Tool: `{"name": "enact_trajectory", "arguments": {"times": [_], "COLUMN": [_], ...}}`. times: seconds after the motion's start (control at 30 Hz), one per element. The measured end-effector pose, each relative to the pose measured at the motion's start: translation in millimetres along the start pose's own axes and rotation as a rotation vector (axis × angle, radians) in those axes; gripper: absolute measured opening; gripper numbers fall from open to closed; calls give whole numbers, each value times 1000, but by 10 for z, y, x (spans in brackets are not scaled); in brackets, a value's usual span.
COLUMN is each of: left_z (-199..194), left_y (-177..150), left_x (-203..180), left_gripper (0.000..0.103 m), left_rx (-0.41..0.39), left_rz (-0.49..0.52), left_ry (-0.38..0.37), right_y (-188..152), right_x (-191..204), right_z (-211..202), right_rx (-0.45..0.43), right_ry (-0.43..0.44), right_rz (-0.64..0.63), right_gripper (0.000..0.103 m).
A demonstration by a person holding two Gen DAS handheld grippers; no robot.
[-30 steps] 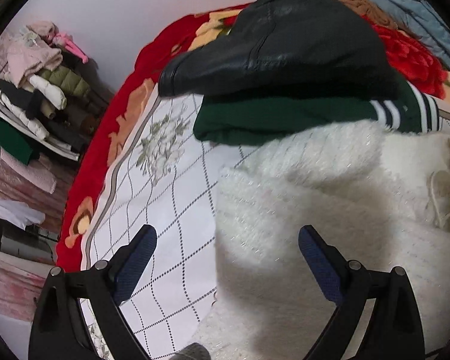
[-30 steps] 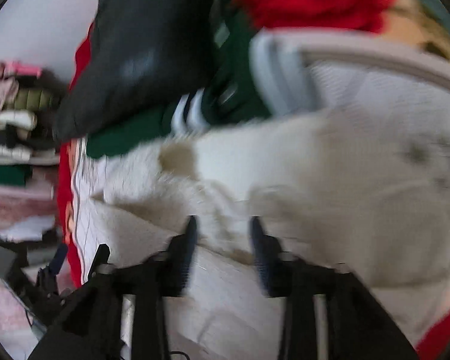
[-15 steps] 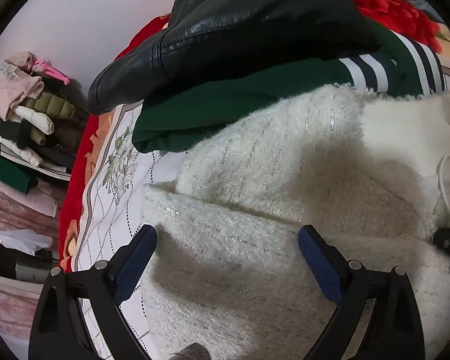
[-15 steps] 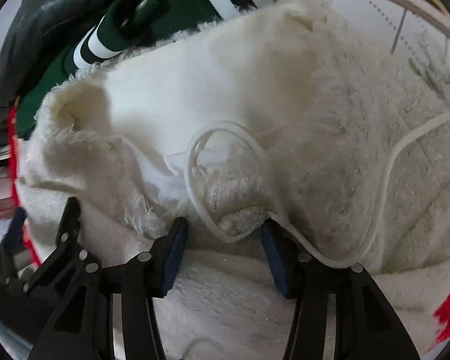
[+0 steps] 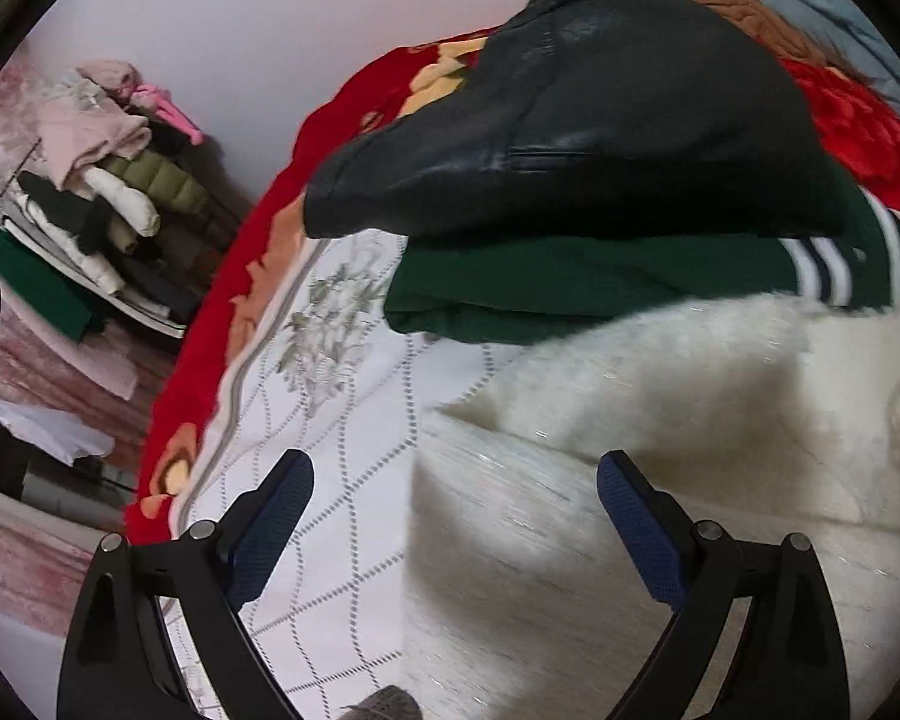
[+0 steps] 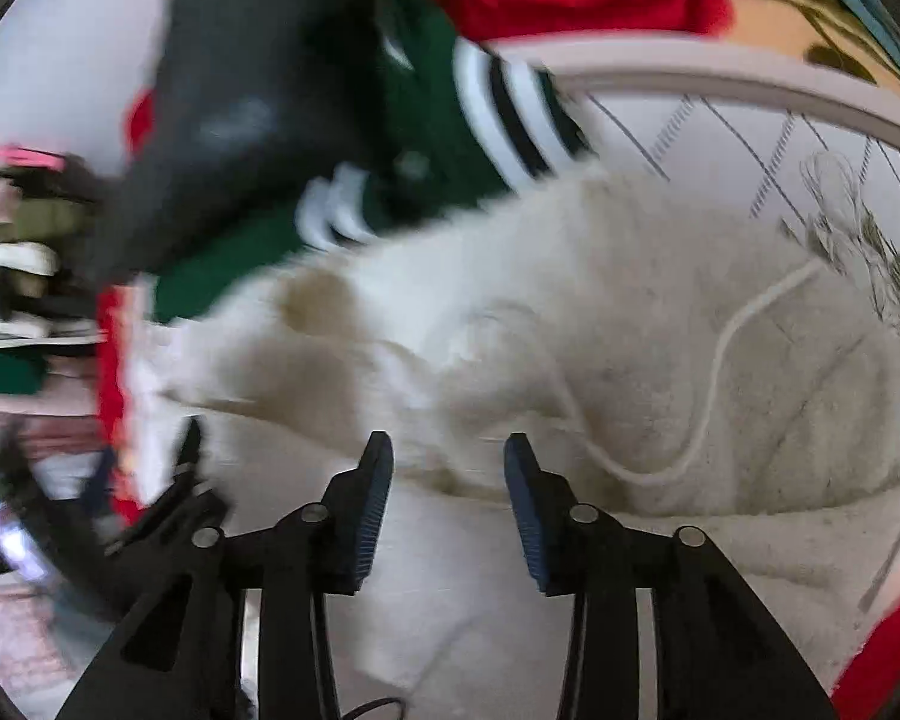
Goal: Fold large clothes
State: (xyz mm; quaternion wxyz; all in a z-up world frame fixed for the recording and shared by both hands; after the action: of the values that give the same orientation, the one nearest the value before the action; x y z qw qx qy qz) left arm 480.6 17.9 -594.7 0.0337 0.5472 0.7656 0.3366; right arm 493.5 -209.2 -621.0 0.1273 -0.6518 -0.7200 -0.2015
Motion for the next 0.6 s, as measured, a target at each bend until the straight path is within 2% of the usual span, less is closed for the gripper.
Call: {"name": "enact_trajectory", "arguments": {"times": [0.07,0.13,0.17,0.23,0.27,0.3,0.33,0.47,0.57,0.6], "left_z": [127,201,217,213,189,169,153,101,61,59], "left_y": [-33,-41,-47,-48,-47,-47,-47,-62,-83,-83], "left_x": [5,3,-9,-28,-35,-37,-33,26,84,93], "left_gripper": [97,97,97,97,97,97,97,97,97,97], "left_rx": [36,40,40,29,21,14,10,19,24,25], "left_rz": [-4,7,17,37,42,45,46,32,24,25], "left_ry": [7,23,28,33,30,26,25,11,3,2], "right_y": [2,28,-32,-121,-145,-134,-123,-6,102,122], "right_x": [120,126,53,61,63,87,126,306,335,288], "right_z": [92,257,457,721,788,781,785,547,335,322], "right_rx": [14,66,132,218,222,205,192,68,-22,-13], "right_ry": [115,164,140,149,137,115,99,-55,-127,-127], "right_rz": [15,41,53,64,47,16,-16,-148,-186,-179], "right_gripper": [49,49,49,49,48,36,11,7,7,7]}}
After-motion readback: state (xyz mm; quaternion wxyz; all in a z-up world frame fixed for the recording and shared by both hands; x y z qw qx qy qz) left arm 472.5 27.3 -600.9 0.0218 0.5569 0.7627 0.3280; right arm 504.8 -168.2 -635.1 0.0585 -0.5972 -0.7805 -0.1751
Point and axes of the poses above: each gripper's, at about its wrist camera, not at the fingertips, and z roughly the way its jaws point, x to its left, y to its top, the point moved 10 cm from there along z, roughly the way its jaws point, and after that the axes turned 15 degrees about -z, right-handed, at the moved point
